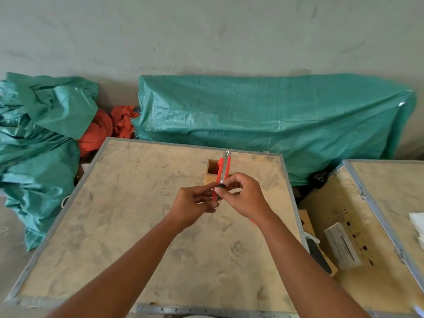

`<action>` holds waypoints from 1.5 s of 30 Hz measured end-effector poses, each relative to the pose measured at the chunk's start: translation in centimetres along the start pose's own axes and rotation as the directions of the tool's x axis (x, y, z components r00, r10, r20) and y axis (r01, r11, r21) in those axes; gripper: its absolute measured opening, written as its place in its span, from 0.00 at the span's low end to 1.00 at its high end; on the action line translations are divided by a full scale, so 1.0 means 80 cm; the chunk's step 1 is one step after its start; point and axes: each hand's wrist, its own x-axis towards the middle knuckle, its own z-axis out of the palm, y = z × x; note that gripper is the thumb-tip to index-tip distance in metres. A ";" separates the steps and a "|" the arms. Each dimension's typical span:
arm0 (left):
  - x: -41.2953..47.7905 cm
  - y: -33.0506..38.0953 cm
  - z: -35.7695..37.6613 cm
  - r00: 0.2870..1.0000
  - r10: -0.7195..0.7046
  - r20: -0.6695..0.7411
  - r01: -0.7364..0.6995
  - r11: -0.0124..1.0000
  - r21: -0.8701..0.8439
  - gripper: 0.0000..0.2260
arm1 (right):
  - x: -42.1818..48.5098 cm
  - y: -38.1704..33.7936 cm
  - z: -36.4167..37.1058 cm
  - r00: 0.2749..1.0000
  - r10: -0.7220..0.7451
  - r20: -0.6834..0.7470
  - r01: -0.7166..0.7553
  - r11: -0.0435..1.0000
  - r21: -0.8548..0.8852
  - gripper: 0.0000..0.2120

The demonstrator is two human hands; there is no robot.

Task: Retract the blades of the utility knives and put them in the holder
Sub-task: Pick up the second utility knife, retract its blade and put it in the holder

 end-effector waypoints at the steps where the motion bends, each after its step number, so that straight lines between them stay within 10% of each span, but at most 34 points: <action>1: 0.008 -0.003 0.002 1.000 -0.009 -0.004 0.009 1.000 0.003 0.25 | 0.007 0.006 -0.002 1.000 0.018 0.012 -0.019 1.000 0.021 0.09; 23: 0.245 -0.088 -0.002 0.947 -0.179 -0.266 0.278 0.873 0.401 0.32 | 0.234 0.111 0.048 0.988 -0.026 -0.150 0.008 0.993 -0.121 0.07; 45: 0.245 -0.117 -0.004 0.956 -0.154 -0.250 0.233 0.915 0.329 0.20 | 0.208 0.141 0.058 0.998 -0.009 -0.067 -0.005 0.981 -0.195 0.14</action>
